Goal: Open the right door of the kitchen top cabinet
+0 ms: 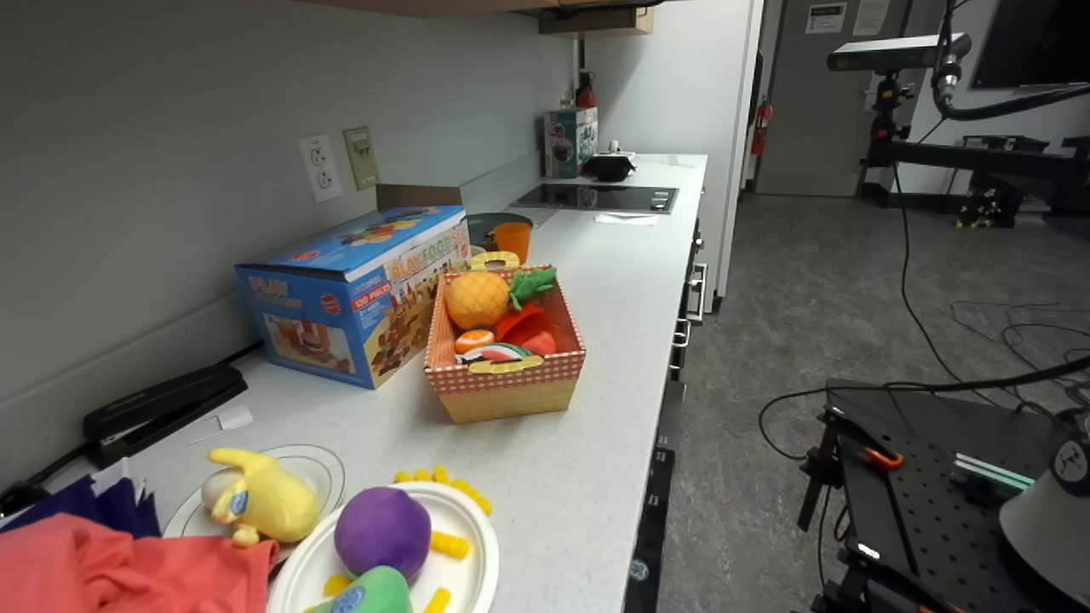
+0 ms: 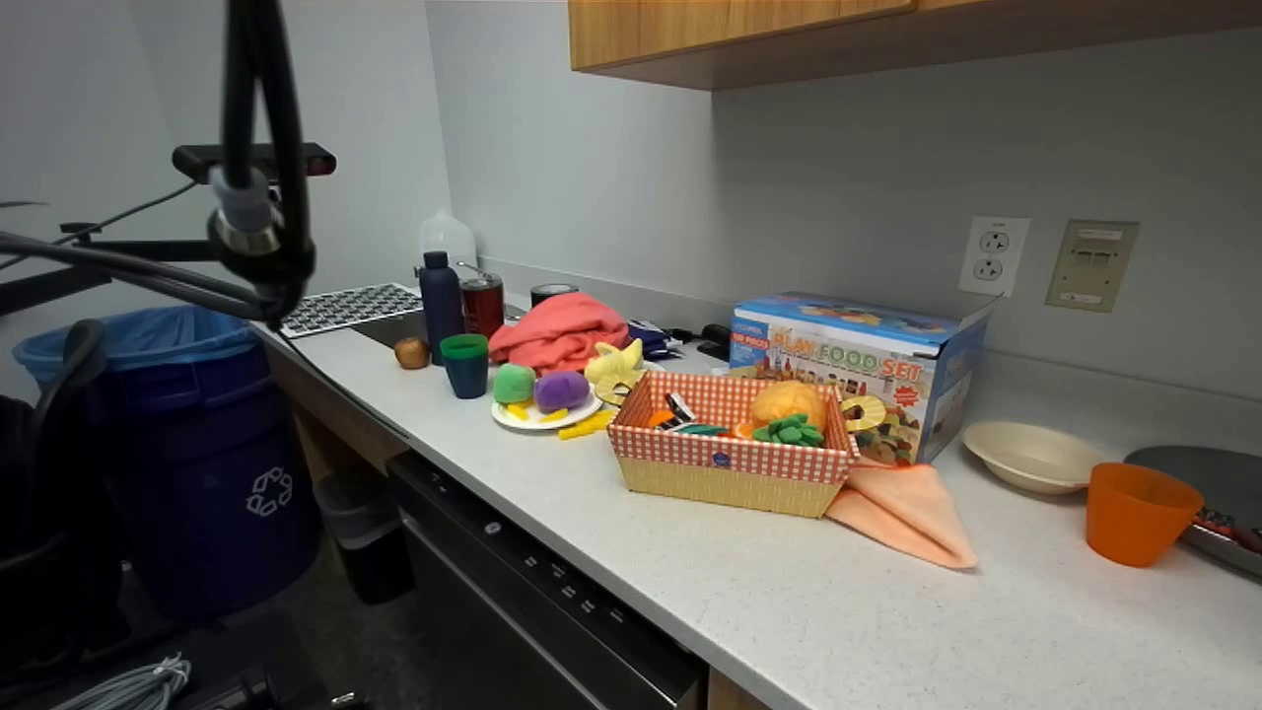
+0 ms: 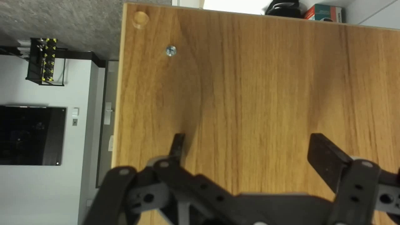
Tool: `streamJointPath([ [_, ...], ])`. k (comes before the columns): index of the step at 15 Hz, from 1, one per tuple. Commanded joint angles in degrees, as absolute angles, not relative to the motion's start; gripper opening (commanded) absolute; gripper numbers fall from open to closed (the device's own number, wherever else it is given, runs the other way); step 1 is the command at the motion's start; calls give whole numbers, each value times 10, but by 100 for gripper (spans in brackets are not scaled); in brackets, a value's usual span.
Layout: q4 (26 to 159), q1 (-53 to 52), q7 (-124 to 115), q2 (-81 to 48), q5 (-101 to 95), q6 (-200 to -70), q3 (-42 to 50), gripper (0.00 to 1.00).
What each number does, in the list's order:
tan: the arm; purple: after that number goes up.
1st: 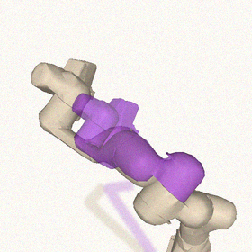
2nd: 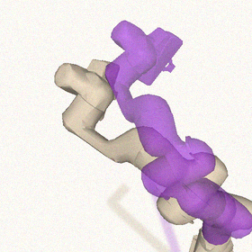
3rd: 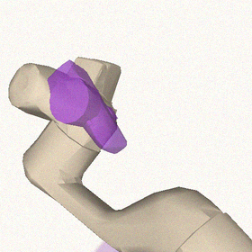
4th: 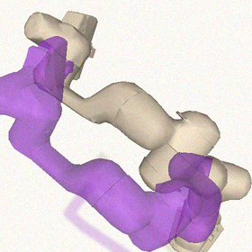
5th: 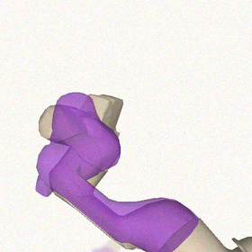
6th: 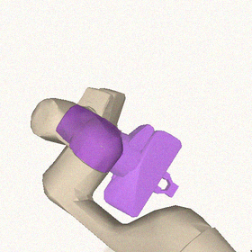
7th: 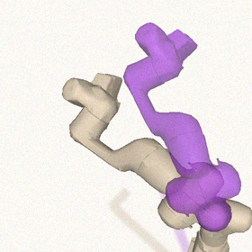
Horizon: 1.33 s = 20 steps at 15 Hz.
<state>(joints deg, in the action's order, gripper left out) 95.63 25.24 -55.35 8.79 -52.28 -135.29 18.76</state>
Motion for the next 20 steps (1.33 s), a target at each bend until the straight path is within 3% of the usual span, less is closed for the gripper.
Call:
streamJointPath([
  [1, 913, 252, -567, 55, -528, -1354, 201, 100],
  [8, 927, 245, -549, 79, -504, -1369, 208, 100],
  [20, 1091, 207, -366, 286, -327, -1430, 163, 100],
])
